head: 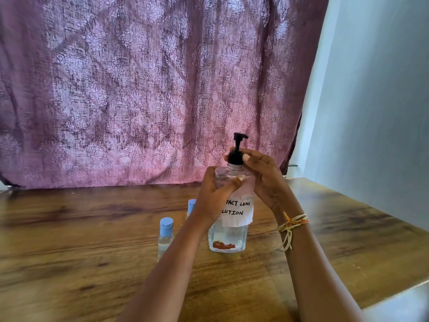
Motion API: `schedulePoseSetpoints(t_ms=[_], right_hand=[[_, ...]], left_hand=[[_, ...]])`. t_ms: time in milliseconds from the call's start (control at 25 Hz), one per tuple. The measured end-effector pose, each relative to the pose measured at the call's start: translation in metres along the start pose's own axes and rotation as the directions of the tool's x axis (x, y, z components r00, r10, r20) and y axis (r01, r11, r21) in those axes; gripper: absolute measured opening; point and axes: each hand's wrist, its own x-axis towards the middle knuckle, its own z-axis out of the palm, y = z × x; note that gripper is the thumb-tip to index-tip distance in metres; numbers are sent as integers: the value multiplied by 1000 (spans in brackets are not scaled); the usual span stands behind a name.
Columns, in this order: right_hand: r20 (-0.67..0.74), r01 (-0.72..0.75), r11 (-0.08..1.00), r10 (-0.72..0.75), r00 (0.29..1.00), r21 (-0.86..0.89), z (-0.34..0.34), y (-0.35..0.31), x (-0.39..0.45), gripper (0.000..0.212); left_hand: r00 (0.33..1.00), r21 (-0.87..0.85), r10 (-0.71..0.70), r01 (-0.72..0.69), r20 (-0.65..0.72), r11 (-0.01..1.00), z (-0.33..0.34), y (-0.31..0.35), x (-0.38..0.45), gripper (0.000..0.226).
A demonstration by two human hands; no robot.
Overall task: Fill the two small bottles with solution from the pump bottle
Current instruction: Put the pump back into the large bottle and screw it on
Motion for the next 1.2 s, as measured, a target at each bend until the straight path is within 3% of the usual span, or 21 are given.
schedulePoseSetpoints(t_ms=[200, 440, 600, 800, 1080, 1200], right_hand=[[-19, 12, 1000, -13, 1000, -7, 0, 1, 1, 44], [62, -43, 999, 43, 997, 0, -2, -3, -2, 33], [14, -15, 1000, 15, 1000, 23, 1, -2, -2, 26], [-33, -21, 1000, 22, 999, 21, 4, -4, -1, 27], [-45, -47, 998, 48, 998, 36, 1, 4, -2, 46], [67, -122, 989, 116, 991, 89, -4, 13, -18, 60]], left_hand=[[1000, -16, 0, 0, 17, 1000, 1, 2, -1, 22], [1000, -18, 6, -6, 6, 1000, 1, 0, -1, 24], [1000, -12, -7, 7, 16, 1000, 0, 1, -1, 36], [1000, 25, 26, -26, -13, 999, 4, 1, -4, 33], [999, 44, 39, -38, -13, 998, 2, -3, -1, 22], [1000, -37, 19, -19, -2, 999, 2, -6, -2, 25]])
